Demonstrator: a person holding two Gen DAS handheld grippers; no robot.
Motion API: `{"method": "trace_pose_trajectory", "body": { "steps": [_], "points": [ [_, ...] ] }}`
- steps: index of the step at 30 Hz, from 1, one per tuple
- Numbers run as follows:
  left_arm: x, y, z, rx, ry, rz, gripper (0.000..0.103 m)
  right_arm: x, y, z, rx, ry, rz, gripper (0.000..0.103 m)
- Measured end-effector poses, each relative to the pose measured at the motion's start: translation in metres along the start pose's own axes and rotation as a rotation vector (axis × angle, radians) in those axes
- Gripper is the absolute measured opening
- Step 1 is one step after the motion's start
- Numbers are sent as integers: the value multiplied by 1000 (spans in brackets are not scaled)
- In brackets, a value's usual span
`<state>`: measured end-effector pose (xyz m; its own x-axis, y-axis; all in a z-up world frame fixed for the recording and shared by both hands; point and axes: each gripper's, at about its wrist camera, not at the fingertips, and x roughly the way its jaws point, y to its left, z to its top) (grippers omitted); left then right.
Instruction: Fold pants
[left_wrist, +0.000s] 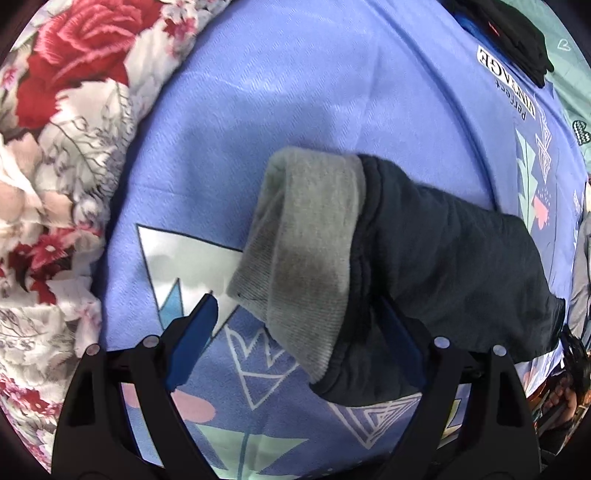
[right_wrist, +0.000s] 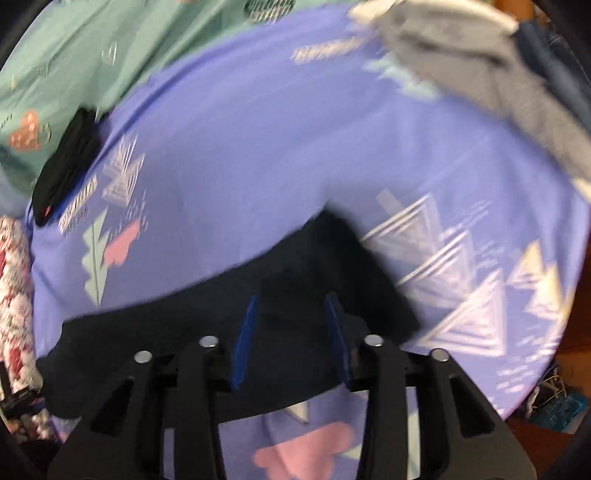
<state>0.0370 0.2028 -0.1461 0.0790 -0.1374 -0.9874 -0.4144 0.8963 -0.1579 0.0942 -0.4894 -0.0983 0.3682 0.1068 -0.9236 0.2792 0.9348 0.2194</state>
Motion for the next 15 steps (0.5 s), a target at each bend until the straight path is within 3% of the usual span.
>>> {"method": "trace_pose_trajectory", "body": {
  "steps": [3,5,6,9,13,15],
  "points": [
    [11,5,-3,5,7,18,89,30,-20,-1,75,57,-17,33],
    [15,6,-2,1,6,16,91,40,-42,1,149,45,-11,8],
    [16,6,-2,-1,9,16,92,39,-46,4,162,36,-33,6],
    [10,11,-5,-6,8,-4,90,28,-34,10,124,28,-71,22],
    [4,17,-13,-12,39,-51,90,18,2,2,2,50,3,34],
    [1,19,-19,-20,60,-92,90,22,21,-5,-29,91,62,35]
  ]
}}
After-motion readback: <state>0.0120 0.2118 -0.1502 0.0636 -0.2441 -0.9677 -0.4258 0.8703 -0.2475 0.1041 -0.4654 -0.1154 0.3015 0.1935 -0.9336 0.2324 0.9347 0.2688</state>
